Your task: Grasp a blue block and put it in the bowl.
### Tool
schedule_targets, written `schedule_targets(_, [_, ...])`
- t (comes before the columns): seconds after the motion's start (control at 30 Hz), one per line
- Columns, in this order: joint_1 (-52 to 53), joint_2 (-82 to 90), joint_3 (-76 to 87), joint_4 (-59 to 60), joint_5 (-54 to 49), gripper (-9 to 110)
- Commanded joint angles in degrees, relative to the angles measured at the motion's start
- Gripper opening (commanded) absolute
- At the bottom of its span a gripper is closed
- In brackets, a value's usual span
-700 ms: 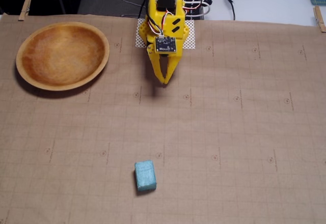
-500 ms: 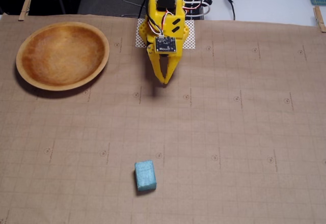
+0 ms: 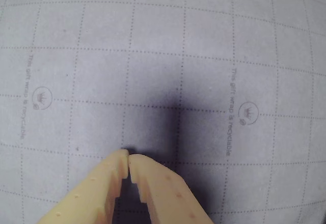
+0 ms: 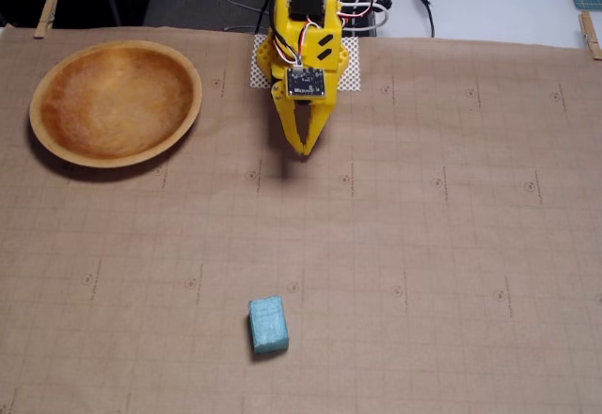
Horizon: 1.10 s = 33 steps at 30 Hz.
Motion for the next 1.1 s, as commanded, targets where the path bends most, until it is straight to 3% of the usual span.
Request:
schedule_targets(0.0, [0.1, 0.0, -1.0, 0.3, -0.5, -3])
schedule_targets(0.83, [-0.4, 0.1, -1.0, 0.3, 0.0, -3])
schedule_targets(1.07, [-0.6, 1.0, -1.3, -9.4, -0.6, -3])
